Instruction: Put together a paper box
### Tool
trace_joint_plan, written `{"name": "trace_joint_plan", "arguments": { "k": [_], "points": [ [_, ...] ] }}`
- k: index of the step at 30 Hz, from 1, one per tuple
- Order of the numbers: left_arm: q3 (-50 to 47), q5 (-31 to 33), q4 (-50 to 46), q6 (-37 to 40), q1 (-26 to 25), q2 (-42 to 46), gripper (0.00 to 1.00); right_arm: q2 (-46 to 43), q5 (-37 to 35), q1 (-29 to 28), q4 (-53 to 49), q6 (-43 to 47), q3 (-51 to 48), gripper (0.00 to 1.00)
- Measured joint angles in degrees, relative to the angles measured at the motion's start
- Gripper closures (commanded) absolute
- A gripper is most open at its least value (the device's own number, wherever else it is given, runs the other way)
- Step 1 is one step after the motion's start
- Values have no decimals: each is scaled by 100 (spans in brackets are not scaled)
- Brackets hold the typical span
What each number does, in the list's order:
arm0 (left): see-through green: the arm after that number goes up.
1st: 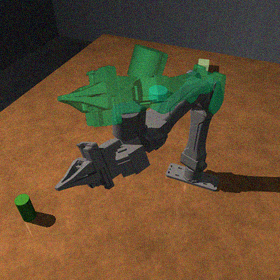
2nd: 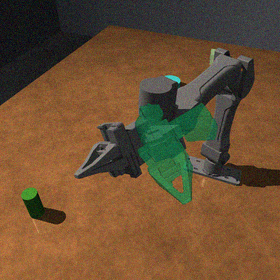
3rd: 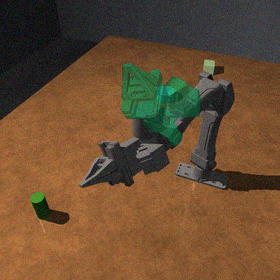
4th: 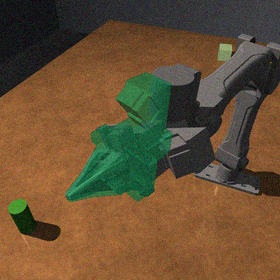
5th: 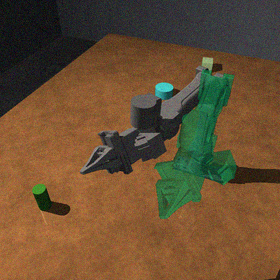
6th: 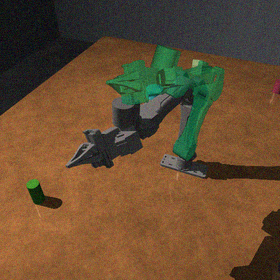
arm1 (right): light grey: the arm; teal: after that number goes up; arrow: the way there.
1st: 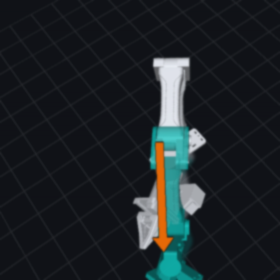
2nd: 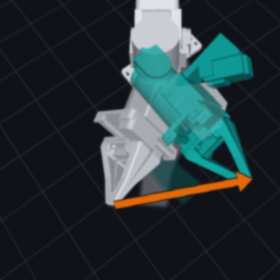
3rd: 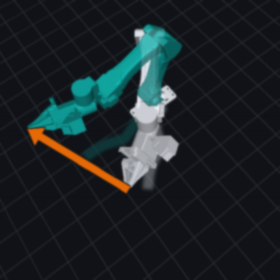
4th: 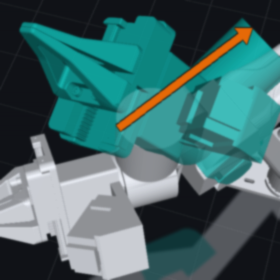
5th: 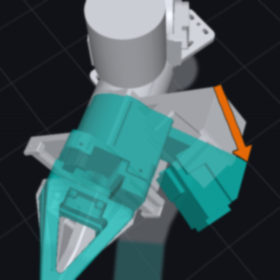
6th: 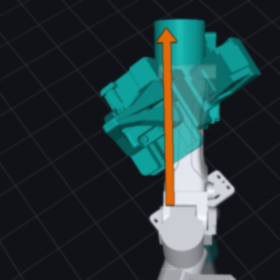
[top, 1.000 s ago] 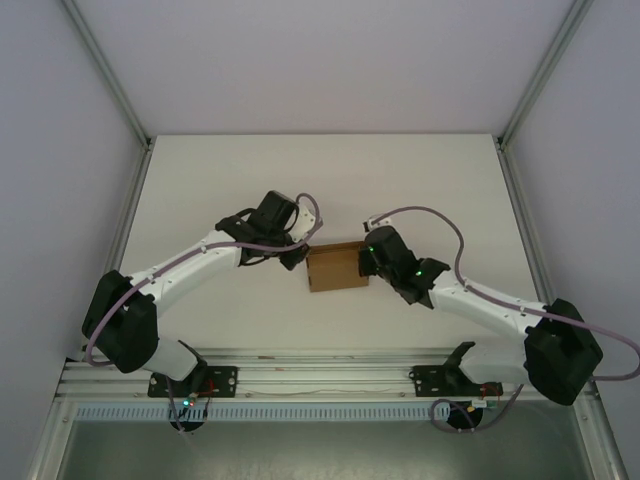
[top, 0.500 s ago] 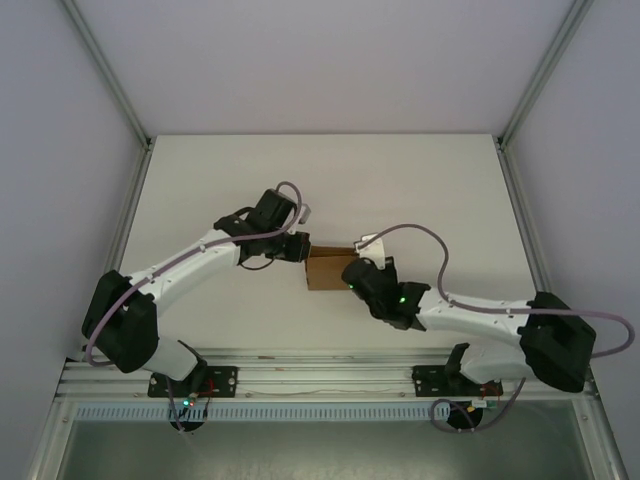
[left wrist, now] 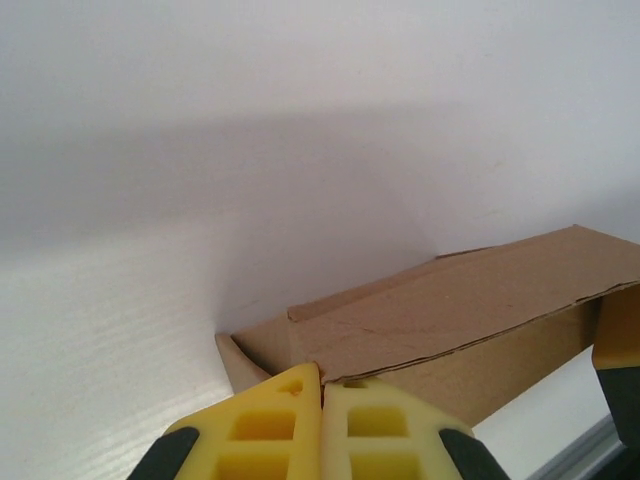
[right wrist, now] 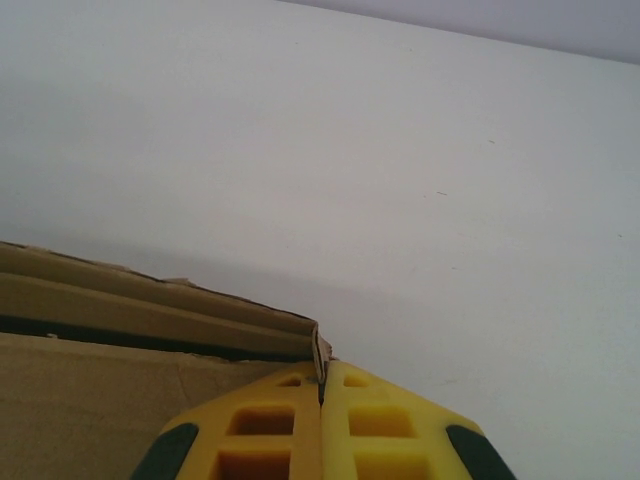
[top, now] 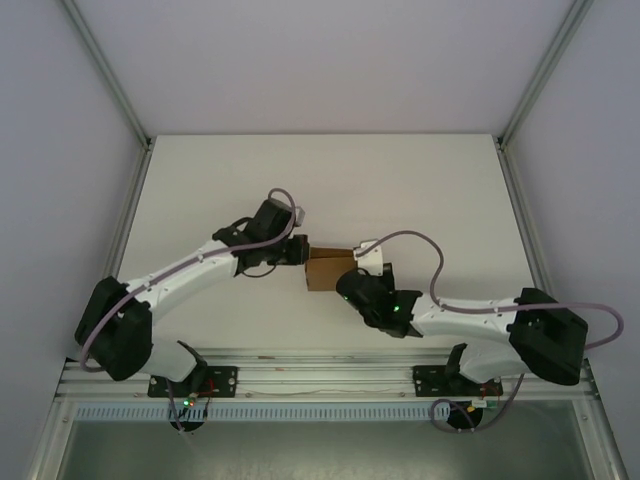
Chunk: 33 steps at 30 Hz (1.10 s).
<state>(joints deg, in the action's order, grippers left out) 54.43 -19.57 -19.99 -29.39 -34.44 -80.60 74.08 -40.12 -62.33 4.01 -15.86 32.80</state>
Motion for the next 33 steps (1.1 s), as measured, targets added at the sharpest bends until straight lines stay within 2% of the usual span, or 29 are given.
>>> {"name": "trace_joint_plan", "arguments": {
  "k": [17, 25, 32, 33],
  "points": [
    [-1534, 1266, 1849, -81, -896, 815, 100, -245, -4, -15, 890, 234, -597, 100],
    [-1554, 1825, 1987, -76, -1307, 651, 100, -474, 9, -15, 817, 127, -732, 98],
    [-1394, 1895, 1620, -66, -1368, 686, 100, -588, 90, -15, 638, 85, -732, 99],
    [-1362, 1886, 1528, -66, -1381, 699, 89, -603, 107, -15, 625, 85, -732, 99]
  ]
}}
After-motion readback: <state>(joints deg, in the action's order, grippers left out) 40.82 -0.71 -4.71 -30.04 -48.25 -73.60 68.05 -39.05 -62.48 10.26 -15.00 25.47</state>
